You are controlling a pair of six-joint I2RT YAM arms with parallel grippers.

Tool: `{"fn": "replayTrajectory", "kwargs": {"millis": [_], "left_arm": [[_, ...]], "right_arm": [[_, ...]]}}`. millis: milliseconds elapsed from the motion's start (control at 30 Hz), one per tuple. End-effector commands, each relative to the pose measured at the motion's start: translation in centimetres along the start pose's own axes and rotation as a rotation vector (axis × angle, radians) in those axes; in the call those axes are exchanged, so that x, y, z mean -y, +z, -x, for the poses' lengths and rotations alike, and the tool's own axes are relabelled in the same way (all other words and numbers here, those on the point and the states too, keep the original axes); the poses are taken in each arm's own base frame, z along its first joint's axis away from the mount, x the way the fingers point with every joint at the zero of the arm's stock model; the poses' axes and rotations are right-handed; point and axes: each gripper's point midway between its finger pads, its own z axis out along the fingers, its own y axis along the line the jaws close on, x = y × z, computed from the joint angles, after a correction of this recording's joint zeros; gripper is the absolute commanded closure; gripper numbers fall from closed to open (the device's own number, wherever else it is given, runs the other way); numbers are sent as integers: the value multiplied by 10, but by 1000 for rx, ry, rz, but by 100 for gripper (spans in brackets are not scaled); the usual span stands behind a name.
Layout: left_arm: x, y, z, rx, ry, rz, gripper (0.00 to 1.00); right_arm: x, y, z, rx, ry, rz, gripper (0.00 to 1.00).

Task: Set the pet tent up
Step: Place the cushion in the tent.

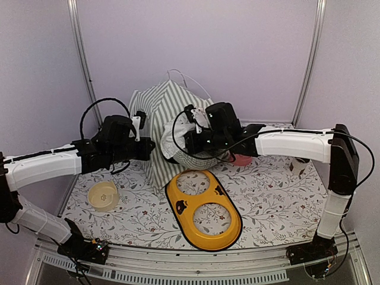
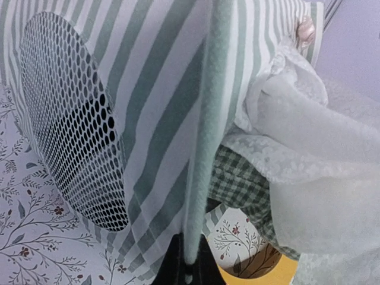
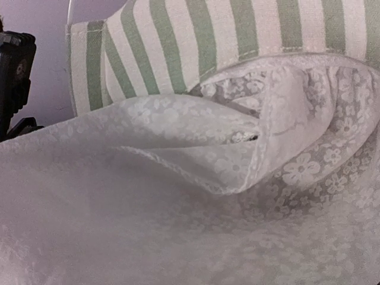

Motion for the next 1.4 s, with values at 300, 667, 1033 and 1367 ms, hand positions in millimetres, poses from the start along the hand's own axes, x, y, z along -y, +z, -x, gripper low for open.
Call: {"fn": "replayTrajectory", "kwargs": {"millis": [300,667,1033,1367], "left_arm": [[69,-44,13,4,45,-420,100],[32,-50,15,5,-50,-374,100],[-7,-45,9,-37,-174,-267,100],[0,-49,11,-49,-175,-309,100]], "right_arm": [[33,30,19,80,74,-102,100],[33,41,-17,-19,65,-71,59],[13,-42,13,29,-5,-58,19],[87,-91,16,73,99,-242,17]]}}
